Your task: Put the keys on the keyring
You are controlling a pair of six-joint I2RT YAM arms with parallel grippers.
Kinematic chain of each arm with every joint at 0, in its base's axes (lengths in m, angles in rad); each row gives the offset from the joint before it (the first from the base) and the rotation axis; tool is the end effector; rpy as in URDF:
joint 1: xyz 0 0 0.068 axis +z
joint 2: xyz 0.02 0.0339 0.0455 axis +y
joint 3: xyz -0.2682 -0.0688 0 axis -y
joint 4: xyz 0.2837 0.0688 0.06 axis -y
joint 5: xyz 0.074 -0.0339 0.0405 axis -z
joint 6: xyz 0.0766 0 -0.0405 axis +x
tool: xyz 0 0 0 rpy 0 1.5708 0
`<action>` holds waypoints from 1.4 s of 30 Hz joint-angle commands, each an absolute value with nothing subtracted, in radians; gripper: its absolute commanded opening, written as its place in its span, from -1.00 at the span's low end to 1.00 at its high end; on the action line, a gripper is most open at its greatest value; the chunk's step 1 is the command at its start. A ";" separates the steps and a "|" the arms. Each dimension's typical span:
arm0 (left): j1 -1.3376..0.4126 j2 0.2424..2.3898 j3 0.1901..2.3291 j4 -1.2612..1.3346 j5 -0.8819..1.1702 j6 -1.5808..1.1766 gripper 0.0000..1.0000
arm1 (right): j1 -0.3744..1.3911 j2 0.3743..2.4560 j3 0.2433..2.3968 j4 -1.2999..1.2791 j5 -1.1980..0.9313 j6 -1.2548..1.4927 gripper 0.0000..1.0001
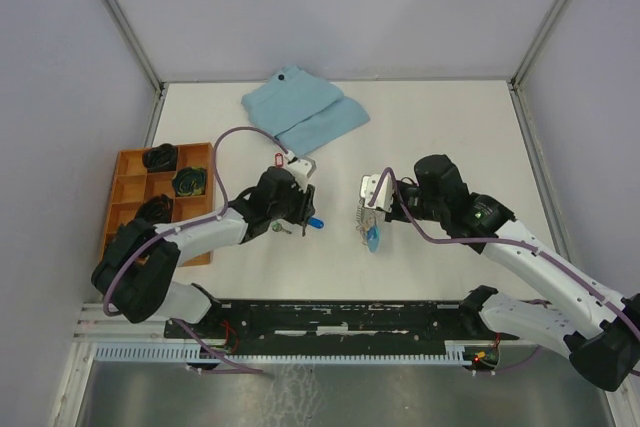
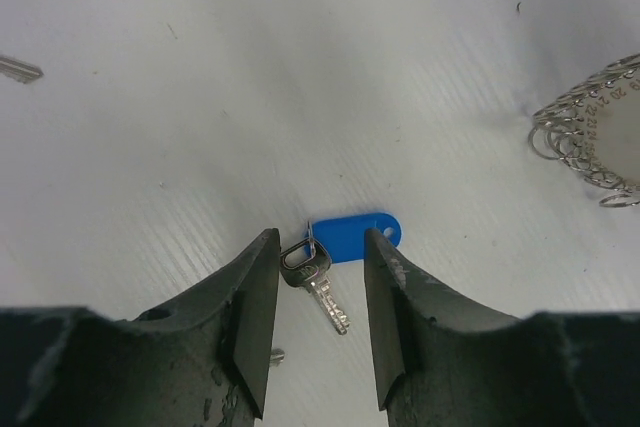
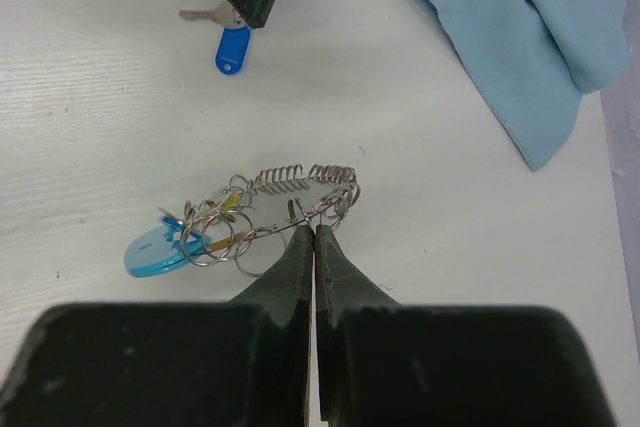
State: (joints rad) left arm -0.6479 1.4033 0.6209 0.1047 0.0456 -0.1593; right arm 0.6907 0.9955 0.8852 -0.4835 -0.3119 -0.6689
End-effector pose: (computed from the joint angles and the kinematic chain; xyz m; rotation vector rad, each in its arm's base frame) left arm 0.2658 -0.2056 0.1261 0.5789 2.2187 -0.4792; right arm 0.2043 0.1993 0.2847 -1.4880 1.5556 0.3497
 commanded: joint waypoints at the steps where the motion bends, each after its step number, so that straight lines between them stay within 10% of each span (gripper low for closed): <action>1: -0.645 1.449 0.722 -0.017 0.046 -0.181 -0.07 | 0.686 0.965 0.893 -0.434 -0.308 -0.669 -0.99; 42: -0.644 1.619 0.804 -0.072 0.045 -0.209 -0.81 | 0.685 0.968 0.891 -0.441 -0.314 -0.666 -0.99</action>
